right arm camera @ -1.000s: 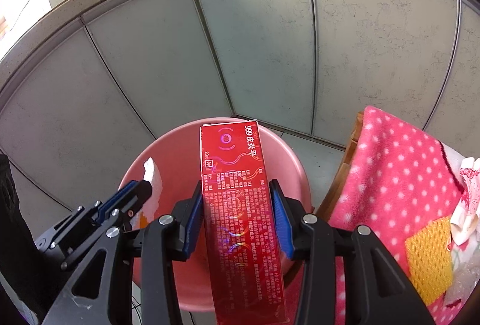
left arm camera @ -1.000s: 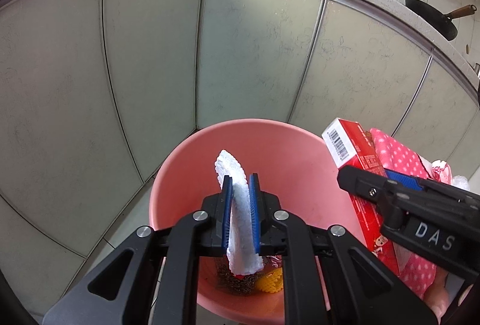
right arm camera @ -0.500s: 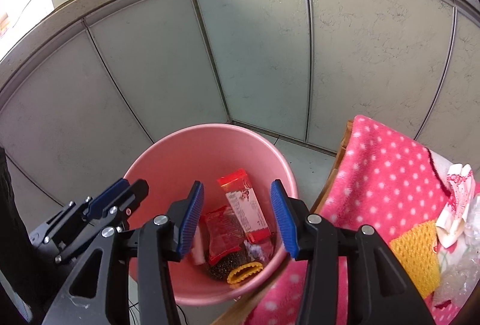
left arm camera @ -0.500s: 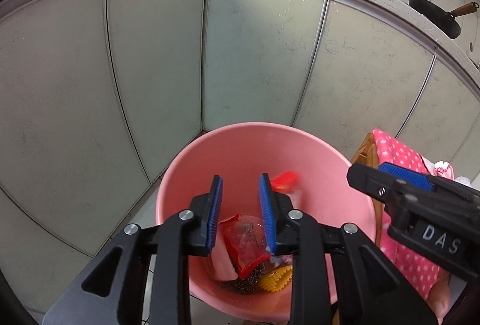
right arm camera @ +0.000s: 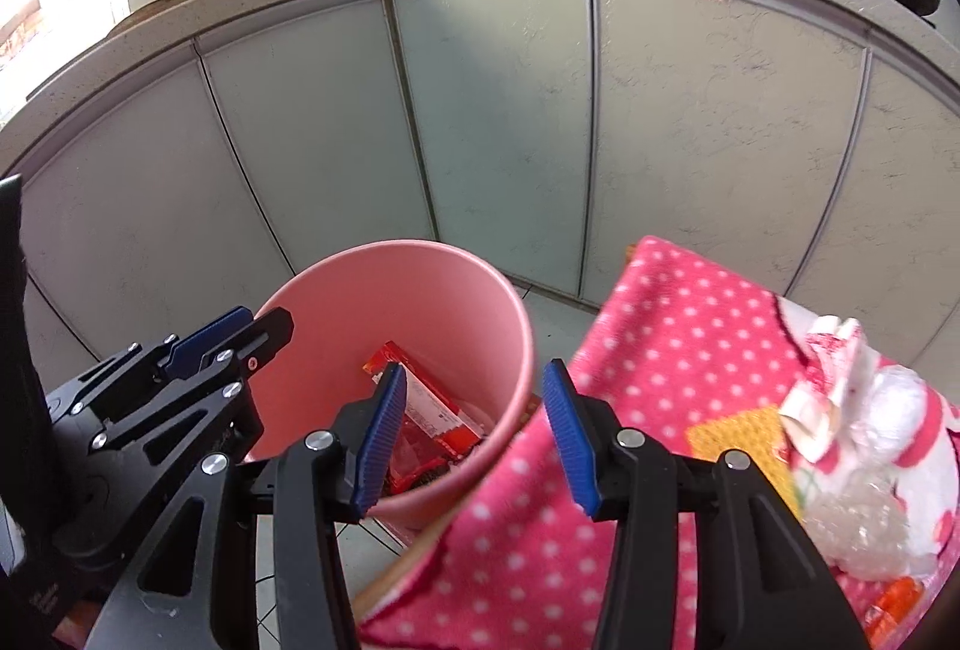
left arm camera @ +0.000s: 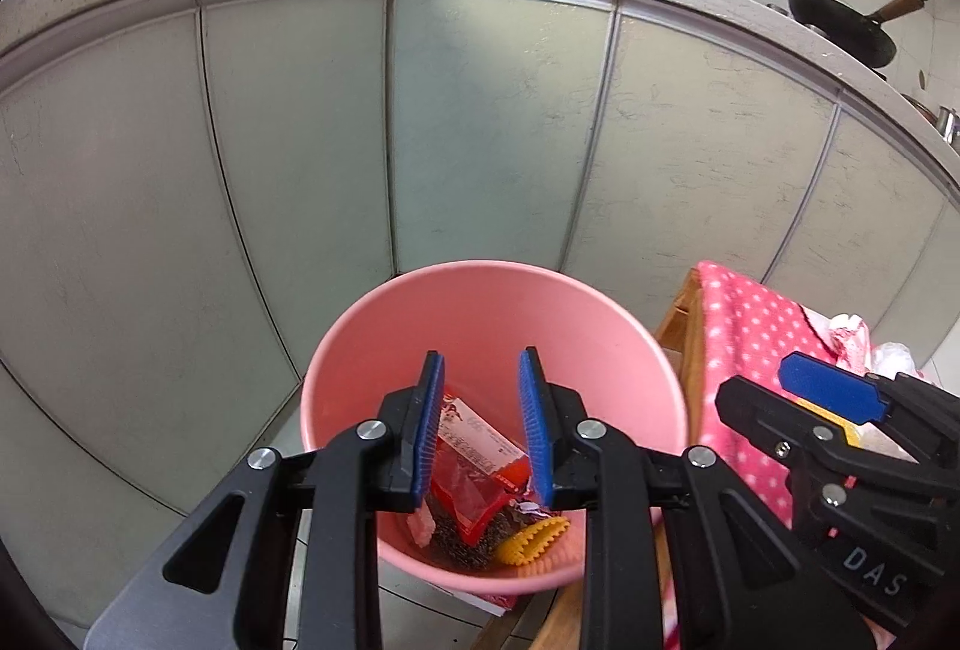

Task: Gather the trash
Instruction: 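Move both tools back over the table toward the remaining trash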

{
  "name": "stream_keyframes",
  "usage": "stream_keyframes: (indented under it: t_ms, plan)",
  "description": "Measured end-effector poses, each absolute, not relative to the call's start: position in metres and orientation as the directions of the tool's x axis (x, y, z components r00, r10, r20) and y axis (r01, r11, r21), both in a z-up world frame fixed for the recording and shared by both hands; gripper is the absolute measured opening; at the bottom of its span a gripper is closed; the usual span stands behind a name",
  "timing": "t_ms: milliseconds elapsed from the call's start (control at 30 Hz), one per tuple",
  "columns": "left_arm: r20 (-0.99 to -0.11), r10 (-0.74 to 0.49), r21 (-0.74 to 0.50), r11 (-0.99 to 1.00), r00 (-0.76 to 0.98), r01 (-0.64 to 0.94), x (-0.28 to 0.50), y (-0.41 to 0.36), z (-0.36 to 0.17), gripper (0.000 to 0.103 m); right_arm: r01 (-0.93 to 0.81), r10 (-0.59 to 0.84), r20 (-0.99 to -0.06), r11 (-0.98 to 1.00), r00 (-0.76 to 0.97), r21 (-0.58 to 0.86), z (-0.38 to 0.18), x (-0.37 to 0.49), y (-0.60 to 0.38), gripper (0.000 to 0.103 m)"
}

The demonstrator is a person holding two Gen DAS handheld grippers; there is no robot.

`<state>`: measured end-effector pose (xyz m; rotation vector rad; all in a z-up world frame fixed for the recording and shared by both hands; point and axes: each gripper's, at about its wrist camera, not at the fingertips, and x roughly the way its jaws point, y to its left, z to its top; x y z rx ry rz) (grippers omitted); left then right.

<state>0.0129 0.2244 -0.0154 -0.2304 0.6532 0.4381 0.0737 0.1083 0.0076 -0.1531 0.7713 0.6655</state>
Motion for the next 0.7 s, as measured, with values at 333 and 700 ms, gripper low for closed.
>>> stream_keyframes:
  t_ms: [333,700]
  plan:
    - [-0.621,0.290,-0.032,0.919,0.728,-0.392,0.008,0.177,-0.001,0.036,-0.583,0.471,-0.661,0.810,0.584,0.062,0.022,0.045,0.059,0.047]
    - [-0.602,0.235,-0.002,0.955,0.764,-0.296,0.006,0.116,0.011,0.040,-0.502,0.424,-0.647,0.862,0.634,0.072,0.026,0.021,-0.012,0.048]
